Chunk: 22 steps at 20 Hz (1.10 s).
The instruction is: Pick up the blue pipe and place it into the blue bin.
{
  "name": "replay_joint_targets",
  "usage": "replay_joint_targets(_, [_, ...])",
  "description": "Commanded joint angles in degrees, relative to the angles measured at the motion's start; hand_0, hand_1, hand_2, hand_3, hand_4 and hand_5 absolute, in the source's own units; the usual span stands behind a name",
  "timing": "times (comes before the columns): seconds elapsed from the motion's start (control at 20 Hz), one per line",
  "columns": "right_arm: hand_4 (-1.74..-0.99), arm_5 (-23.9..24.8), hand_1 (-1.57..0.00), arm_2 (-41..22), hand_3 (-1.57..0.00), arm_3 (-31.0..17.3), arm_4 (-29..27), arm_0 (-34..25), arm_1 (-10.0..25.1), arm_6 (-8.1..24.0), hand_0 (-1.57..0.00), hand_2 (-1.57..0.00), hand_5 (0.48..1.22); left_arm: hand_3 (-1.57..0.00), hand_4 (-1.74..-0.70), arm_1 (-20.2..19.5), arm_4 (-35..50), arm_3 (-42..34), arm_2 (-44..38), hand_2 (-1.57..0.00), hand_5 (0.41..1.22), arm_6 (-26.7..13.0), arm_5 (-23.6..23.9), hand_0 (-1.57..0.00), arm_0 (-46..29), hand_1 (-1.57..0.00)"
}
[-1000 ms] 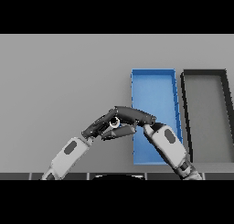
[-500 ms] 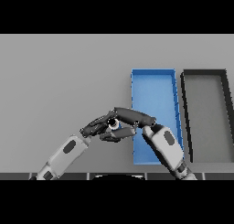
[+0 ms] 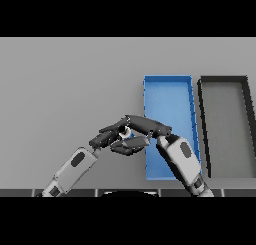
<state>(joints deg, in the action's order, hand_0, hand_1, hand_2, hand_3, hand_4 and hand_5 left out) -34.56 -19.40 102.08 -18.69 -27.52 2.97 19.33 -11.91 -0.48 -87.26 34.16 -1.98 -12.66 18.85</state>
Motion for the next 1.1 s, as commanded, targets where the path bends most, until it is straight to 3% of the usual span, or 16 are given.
replay_joint_targets(0.0, [-1.490, 1.10, -1.57, 0.09, -1.57, 0.65, -1.87, -0.15, -0.30, 2.30, -1.57, -1.57, 1.221, -0.01, -0.90, -0.14, -0.33, -0.23, 0.26, -0.01, 0.555, -0.22, 0.19, -0.01, -0.45, -0.01])
replay_joint_targets(0.05, [-1.491, 2.23, -1.57, 0.86, -1.57, 1.28, -5.51, -1.27, -0.46, 4.66, -1.57, -1.57, 1.221, -0.01, -0.90, -0.12, -0.26, -0.55, 0.24, -0.01, 0.548, -0.84, 0.41, -0.01, -0.73, -0.01])
replay_joint_targets(0.15, [-1.581, 4.42, -1.57, 1.92, -1.57, 2.28, -11.06, -2.90, 0.21, 9.16, -1.57, -1.57, 1.221, -0.01, -0.91, -0.01, 0.03, -0.72, 0.31, 0.00, 0.534, -1.73, 0.45, -0.01, -1.22, -0.01])
replay_joint_targets(0.3, [-1.659, 9.59, -1.57, 5.20, -1.57, 3.15, -19.81, -7.84, 2.37, 14.73, -1.57, -1.57, 1.221, 0.00, -0.92, -0.10, 0.50, -1.11, 0.60, 0.00, 0.507, -2.20, -0.29, 0.00, -1.39, 0.00])
replay_joint_targets(0.4, [-1.689, 16.97, -1.57, 6.28, -1.57, 3.80, -27.01, -13.06, 6.84, 15.30, -1.57, -1.57, 1.171, 0.00, -0.92, 0.17, 0.64, -1.53, 0.85, 0.00, 0.503, -2.94, -0.31, 0.00, -1.43, 0.00])
replay_joint_targets(0.5, [-1.707, 20.01, -1.57, 10.63, -1.57, 2.09, -32.57, -19.05, 9.10, 14.32, -1.57, -1.57, 1.141, 0.00, -0.92, -1.03, 0.69, -1.82, 0.60, 0.00, 0.503, -2.74, -0.67, 0.00, -2.06, 0.00])
replay_joint_targets(0.7, [-1.727, 24.00, -1.57, 16.04, -1.57, -3.54, -31.31, -28.58, 13.43, 11.01, -1.57, -1.57, 1.113, 0.00, -0.91, -0.95, -0.04, -2.27, 1.08, 0.00, 0.499, -1.67, -0.31, 0.00, -2.36, 0.00])
replay_joint_targets(0.85, [-1.734, 25.68, -1.57, 19.26, -1.57, -12.20, -26.17, -32.50, 17.12, 9.81, -1.57, -1.57, 1.127, 0.00, -0.91, -1.55, 0.54, -3.83, 1.16, 0.00, 0.491, -0.72, -0.64, 0.00, -3.49, 0.00])
replay_joint_targets(1.05, [-1.738, 25.24, -1.57, 21.82, -1.57, -20.74, -21.02, -28.79, 20.03, 9.85, -1.57, -1.57, 1.129, 0.00, -0.91, -1.73, 1.11, -2.46, 0.20, 0.00, 0.487, -0.99, -0.95, 0.00, -2.94, 0.00])
